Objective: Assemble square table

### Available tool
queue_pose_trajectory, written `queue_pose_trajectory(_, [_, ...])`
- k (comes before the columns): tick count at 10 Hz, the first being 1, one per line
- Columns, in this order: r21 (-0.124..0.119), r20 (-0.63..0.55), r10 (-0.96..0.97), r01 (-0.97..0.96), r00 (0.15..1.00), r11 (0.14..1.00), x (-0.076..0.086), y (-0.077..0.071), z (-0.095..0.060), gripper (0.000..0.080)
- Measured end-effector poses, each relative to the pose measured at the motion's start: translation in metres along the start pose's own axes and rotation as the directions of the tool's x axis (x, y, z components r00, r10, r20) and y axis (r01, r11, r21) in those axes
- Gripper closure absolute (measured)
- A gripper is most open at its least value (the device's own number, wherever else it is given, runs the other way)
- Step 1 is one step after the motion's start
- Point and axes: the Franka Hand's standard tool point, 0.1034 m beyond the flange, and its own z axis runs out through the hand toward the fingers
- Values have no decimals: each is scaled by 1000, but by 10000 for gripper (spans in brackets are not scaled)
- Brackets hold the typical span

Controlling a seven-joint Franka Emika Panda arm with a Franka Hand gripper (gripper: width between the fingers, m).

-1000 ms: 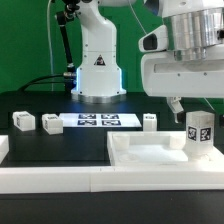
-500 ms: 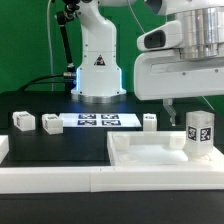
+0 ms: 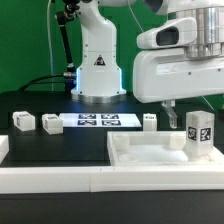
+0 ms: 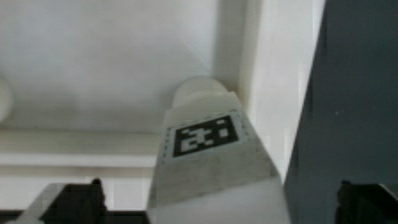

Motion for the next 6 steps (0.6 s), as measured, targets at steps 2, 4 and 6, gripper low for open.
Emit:
queue_pose_trajectory(2, [1,1,-85,85,996,996,0,1,1,273])
queue_pose_trajectory(4, [1,1,-81,81,997,997,0,1,1,513])
queue_pose_trajectory(6, [1,1,-62,62,998,998,0,1,1,511])
